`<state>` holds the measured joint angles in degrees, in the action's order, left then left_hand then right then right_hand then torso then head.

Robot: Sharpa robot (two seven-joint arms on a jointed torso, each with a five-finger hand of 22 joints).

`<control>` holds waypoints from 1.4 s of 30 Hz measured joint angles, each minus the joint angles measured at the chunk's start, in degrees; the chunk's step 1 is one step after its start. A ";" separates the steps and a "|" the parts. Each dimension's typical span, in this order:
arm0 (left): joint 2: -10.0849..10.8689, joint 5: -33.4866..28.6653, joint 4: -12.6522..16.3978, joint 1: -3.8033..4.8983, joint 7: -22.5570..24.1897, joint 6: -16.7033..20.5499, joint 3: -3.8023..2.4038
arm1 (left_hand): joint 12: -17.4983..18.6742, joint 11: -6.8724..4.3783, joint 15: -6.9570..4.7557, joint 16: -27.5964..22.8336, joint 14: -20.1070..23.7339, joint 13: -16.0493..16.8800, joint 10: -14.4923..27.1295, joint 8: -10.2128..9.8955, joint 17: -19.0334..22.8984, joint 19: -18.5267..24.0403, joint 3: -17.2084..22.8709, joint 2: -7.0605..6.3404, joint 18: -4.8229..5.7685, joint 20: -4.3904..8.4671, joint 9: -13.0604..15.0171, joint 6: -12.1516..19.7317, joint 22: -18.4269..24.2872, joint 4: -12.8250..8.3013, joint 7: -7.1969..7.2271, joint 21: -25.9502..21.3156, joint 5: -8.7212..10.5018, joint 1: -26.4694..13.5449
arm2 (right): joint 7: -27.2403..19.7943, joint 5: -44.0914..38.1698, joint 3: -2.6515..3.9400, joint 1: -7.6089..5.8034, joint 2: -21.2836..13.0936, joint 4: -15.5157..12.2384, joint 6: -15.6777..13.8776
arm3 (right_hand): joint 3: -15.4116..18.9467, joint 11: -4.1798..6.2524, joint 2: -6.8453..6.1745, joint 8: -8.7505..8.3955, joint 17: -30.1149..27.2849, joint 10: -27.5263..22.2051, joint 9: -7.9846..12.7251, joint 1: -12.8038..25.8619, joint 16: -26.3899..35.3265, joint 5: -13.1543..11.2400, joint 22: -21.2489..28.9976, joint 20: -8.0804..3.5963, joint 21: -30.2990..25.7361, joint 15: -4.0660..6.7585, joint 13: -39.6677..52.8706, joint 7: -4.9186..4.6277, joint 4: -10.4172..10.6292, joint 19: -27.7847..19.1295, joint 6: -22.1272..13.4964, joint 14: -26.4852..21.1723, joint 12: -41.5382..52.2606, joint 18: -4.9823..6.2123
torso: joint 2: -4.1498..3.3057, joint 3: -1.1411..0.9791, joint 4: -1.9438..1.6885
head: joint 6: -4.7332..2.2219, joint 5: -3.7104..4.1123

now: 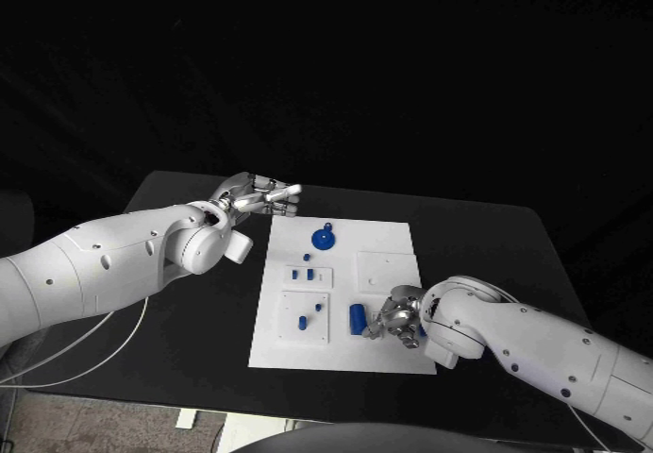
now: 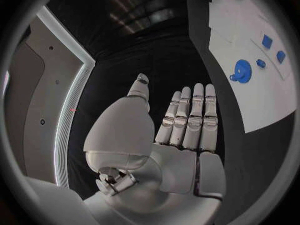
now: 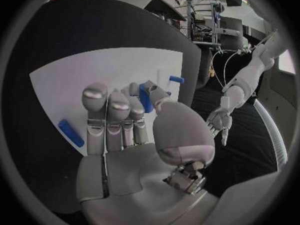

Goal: Assemble the parts on the task board

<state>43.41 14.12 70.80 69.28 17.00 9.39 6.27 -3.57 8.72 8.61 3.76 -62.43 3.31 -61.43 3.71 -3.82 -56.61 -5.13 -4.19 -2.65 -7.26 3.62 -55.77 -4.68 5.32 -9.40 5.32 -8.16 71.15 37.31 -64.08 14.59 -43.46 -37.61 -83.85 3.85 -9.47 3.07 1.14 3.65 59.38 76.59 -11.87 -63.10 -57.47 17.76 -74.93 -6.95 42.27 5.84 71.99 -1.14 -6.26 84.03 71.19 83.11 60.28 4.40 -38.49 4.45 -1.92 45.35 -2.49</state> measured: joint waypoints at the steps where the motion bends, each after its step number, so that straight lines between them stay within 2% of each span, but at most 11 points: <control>1: 0.02 0.00 0.00 0.00 -0.04 -0.03 0.00 | 0.00 0.00 0.00 0.00 0.00 0.00 0.00 0.00 0.00 0.00 0.00 0.00 0.00 0.00 0.00 0.00 0.00 0.00 0.00 0.00 -0.12 0.00 | 0.02 0.01 0.00 0.00 0.01 0.02 0.13 | 0.63 0.00 -0.43 0.00 0.00 0.00 0.00 0.43 0.00 -0.13 0.00 0.00 0.00 0.00 0.00 0.00 0.04 0.00 0.00 0.00 0.00 0.00 | 0.01 0.00 0.00 | 0.03 0.00; 3: 0.03 0.00 0.00 0.00 -0.10 -0.06 0.01 | 0.00 0.00 0.00 0.00 0.00 0.00 0.00 0.00 0.00 0.00 0.15 0.00 0.00 0.00 0.00 0.00 0.00 -0.15 0.00 0.00 -0.22 0.00 | 0.04 0.04 0.01 0.00 0.02 0.04 0.31 | 1.60 0.00 -1.01 0.00 0.00 0.00 0.00 0.81 0.00 -1.38 0.00 0.00 0.00 0.00 0.00 0.00 0.19 0.00 0.00 0.00 0.00 0.00 | 0.00 0.00 -0.01 | 0.09 0.00; 9: 0.05 0.02 -0.02 0.00 -0.26 -0.10 0.02 | 0.00 0.00 -0.14 0.00 0.14 0.00 0.00 0.00 0.00 0.00 0.13 0.17 0.00 0.00 0.00 0.19 0.00 -1.04 -0.18 0.00 -0.22 0.43 | 0.05 0.18 0.01 0.00 0.03 -0.01 0.91 | 3.03 -0.20 -4.36 0.00 0.06 0.20 0.00 -2.44 0.00 -10.02 0.00 0.00 0.03 -0.01 0.21 -0.40 1.23 0.00 0.41 0.00 0.00 0.00 | 0.00 0.00 -0.01 | 0.18 -0.09; 15: 0.09 0.10 -0.02 0.00 -0.31 -0.12 0.04 | 0.00 0.00 -0.21 0.00 0.21 0.00 0.00 0.00 0.00 0.02 0.23 -0.53 0.00 -0.02 -0.01 0.86 0.00 -1.65 0.00 0.00 -0.22 1.60 | 0.00 0.20 0.02 0.08 -0.09 -0.21 1.25 | 2.00 -0.20 -6.19 0.00 0.34 0.20 0.08 -4.56 0.00 -10.65 0.01 0.01 0.29 -0.01 0.34 -0.40 3.23 0.00 0.40 0.00 0.00 0.00 | 0.00 -0.01 0.00 | 0.21 -0.14; 23: 0.14 0.17 -0.04 0.00 -0.31 -0.21 0.04 | 0.00 0.00 -0.21 0.00 0.21 0.00 0.00 0.00 0.00 0.21 0.33 -0.54 0.00 -0.21 -0.01 1.13 0.00 -1.75 -0.10 0.00 -0.22 1.62 | -0.14 0.15 0.02 0.15 -0.56 -0.39 1.24 | 2.00 -0.20 -6.19 0.00 0.40 0.20 0.11 -4.56 0.00 -10.40 0.01 0.01 0.29 -0.01 0.41 -0.20 3.84 0.00 0.60 0.00 0.00 0.00 | -0.02 -0.04 0.02 | 0.27 -0.14; 27: 0.15 0.19 -0.06 0.00 -0.31 -0.24 0.04 | 0.00 0.00 -0.21 0.00 0.21 0.00 0.00 0.00 0.00 0.20 0.33 -0.54 0.00 -0.20 -0.01 1.13 0.00 -1.75 -0.10 0.00 -0.22 1.61 | -0.92 0.17 0.02 0.17 -1.23 -0.61 1.25 | 2.16 -0.20 -4.65 0.00 0.40 0.20 0.18 -4.55 0.00 -9.47 0.01 0.01 0.29 -0.01 0.43 -0.20 3.68 0.00 0.61 0.00 0.00 0.00 | -0.02 -0.05 0.00 | 0.13 0.03; 30: 0.15 0.20 -0.07 0.00 -0.26 -0.24 0.04 | 0.00 0.00 -0.21 0.00 0.21 0.00 0.00 0.00 0.00 0.20 0.33 -0.54 0.00 -0.20 -0.01 1.13 0.00 -1.75 -0.10 0.00 -0.22 1.61 | -2.48 0.44 0.15 0.21 -2.33 -0.92 1.32 | 2.89 -0.51 -4.14 0.00 0.56 0.50 0.43 -4.01 0.00 -8.88 0.01 0.01 0.56 -0.01 1.51 -0.81 2.95 0.00 -0.48 0.00 1.50 0.00 | -0.03 -0.05 0.00 | -0.07 0.19; 33: 0.12 0.20 -0.09 0.00 -0.11 -0.19 0.04 | 0.00 0.00 -0.21 0.00 0.20 0.00 0.00 0.00 0.00 0.20 0.33 -0.54 0.00 -0.20 -0.01 1.56 0.00 -1.75 -0.10 0.00 -0.22 1.61 | -4.49 0.80 0.64 0.22 -3.96 -1.44 1.32 | 2.90 -0.52 -4.14 0.00 0.67 0.51 0.64 -4.01 0.00 -8.88 0.01 0.01 0.71 -0.01 2.11 -1.09 2.94 0.00 -1.14 0.00 2.43 0.00 | -0.02 -0.05 0.04 | -0.17 0.41; 36: 0.08 0.20 -0.10 0.00 0.16 -0.11 0.05 | 0.00 0.00 -0.21 0.00 0.20 0.00 0.00 0.00 0.00 0.20 0.33 -0.54 0.00 -0.20 -0.02 1.66 0.00 -1.75 -0.18 0.00 -0.22 1.61 | -6.52 1.00 1.90 0.22 -6.27 -2.09 1.22 | 3.02 -1.04 -3.40 0.00 0.83 1.05 1.07 -3.86 -0.50 -8.88 0.02 0.01 1.38 -0.02 2.57 -1.39 2.82 0.00 -2.24 0.00 3.35 0.00 | -0.01 -0.05 0.03 | -0.29 0.70; 38: 0.09 0.17 -0.10 0.00 0.45 -0.04 0.04 | 0.00 0.00 -0.21 0.00 0.20 0.00 0.00 0.00 0.00 0.20 0.33 -0.54 0.00 -0.20 -0.02 1.52 0.00 -1.75 -0.05 0.00 -0.22 1.61 | -7.55 1.00 2.53 0.10 -7.68 -2.46 1.04 | 3.14 -0.91 -3.14 0.00 0.83 1.33 1.30 -3.64 -0.50 -8.88 0.02 0.01 1.56 -0.02 2.75 -1.40 2.70 -0.01 -2.25 0.00 3.61 0.00 | 0.01 -0.05 0.04 | -0.40 0.93; 42: 0.10 0.04 -0.11 -0.01 1.07 0.12 0.04 | 0.00 -0.42 -0.21 0.00 0.20 0.00 -0.42 0.00 0.00 0.20 -0.31 0.14 0.00 -0.21 -0.02 0.14 0.00 -2.58 0.47 0.00 -0.22 1.37 | -8.50 0.49 3.11 -0.01 -10.29 -2.80 0.54 | 3.29 -0.91 -3.15 0.00 0.92 1.33 1.52 -3.64 -0.77 -9.61 0.01 0.01 1.91 -0.02 2.78 -1.58 2.55 0.00 -2.43 0.00 3.61 0.00 | 0.01 -0.08 0.15 | -0.54 1.27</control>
<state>43.51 14.16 70.69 69.27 18.07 9.51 6.31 -3.56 8.30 8.40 3.76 -62.22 3.31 -61.85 3.71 -3.82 -56.41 -5.44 -4.06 -2.64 -7.47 3.61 -55.63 -4.68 2.74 -8.93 5.32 -8.37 72.52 28.81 -63.59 17.70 -43.47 -47.89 -86.65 4.39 -6.18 2.15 -2.01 3.65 60.30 77.92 -10.35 -66.75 -58.23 8.15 -74.91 -6.95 44.18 5.83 74.77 -2.73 -3.72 84.03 68.76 83.11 63.89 4.40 -38.47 4.37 -1.77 44.81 -1.22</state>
